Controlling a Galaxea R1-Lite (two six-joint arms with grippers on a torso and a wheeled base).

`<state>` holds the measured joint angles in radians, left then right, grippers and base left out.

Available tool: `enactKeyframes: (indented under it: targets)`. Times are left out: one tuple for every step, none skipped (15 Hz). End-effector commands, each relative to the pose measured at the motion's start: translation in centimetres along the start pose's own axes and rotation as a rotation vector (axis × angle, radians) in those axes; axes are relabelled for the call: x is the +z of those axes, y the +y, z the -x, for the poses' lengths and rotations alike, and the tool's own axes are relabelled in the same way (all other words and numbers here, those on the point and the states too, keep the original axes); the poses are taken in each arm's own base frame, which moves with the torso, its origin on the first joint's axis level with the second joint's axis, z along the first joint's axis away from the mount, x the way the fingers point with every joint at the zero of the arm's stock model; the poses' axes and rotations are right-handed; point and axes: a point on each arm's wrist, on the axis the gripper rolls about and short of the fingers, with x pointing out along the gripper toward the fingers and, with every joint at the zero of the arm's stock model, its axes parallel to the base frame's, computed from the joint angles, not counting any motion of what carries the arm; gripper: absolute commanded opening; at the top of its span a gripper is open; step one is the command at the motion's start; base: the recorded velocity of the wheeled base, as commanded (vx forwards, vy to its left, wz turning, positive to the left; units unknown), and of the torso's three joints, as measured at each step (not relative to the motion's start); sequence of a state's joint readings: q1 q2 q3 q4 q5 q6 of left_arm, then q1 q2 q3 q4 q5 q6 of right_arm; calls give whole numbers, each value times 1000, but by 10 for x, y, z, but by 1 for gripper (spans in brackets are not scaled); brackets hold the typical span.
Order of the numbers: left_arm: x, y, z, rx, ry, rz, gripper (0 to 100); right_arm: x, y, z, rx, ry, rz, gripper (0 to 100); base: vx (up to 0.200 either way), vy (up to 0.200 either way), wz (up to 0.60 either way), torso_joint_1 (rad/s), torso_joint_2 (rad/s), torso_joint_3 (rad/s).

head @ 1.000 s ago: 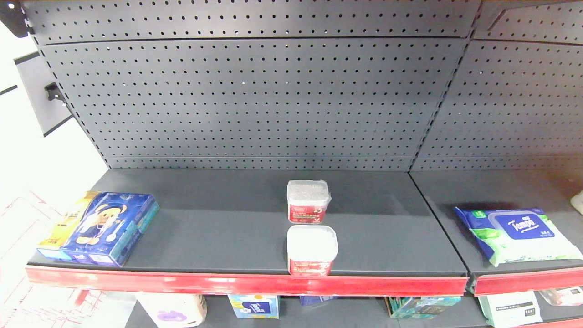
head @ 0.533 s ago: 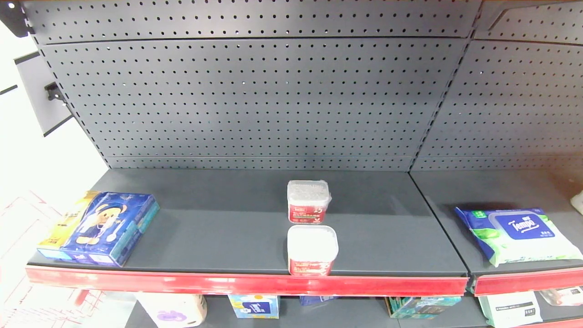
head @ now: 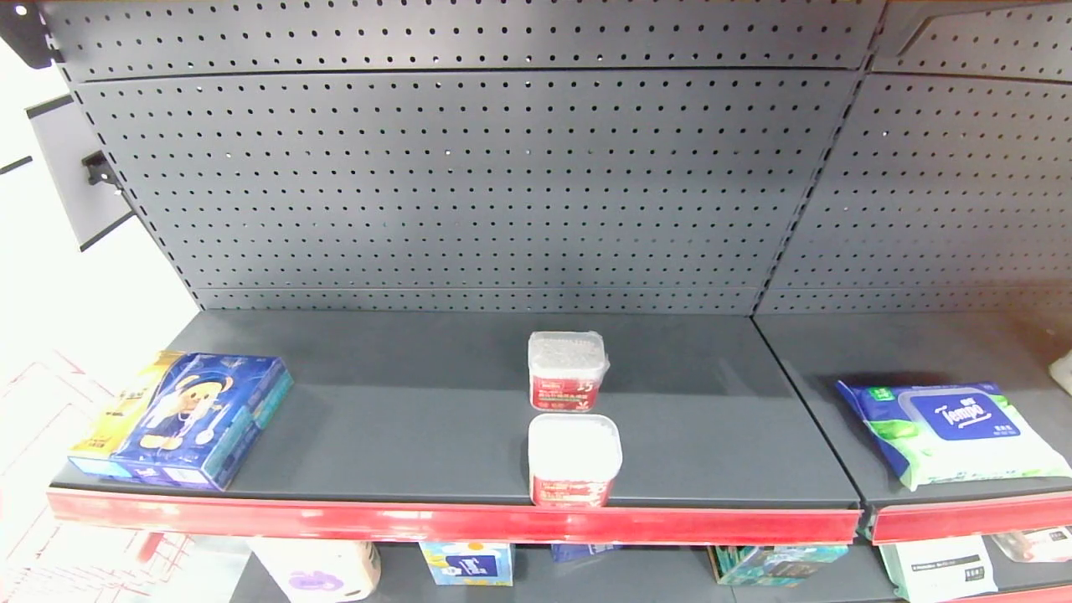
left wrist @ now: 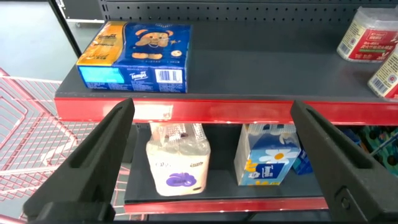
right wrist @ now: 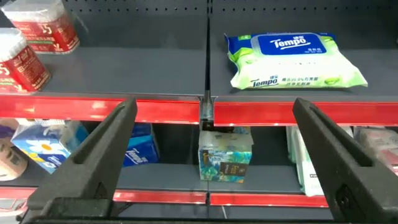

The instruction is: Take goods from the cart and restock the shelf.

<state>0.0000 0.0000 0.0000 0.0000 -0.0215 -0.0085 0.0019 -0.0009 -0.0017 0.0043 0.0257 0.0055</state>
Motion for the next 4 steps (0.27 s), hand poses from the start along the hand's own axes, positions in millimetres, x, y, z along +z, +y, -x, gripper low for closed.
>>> enactKeyframes:
  targets:
    - [0,0,0,0,0,1,100,0,0,0,1,1,-2,100,0,0,0,0,0,0]
    - [0,0,0,2,0,1,100,0,0,0,1,1,-2,100,0,0,0,0,0,0]
    - [0,0,0,2,0,1,100,0,0,0,0,1,4,100,0,0,0,0,0,0]
    - [0,0,0,0,0,1,100,0,0,0,-14,1,2,100,0,0,0,0,0,0]
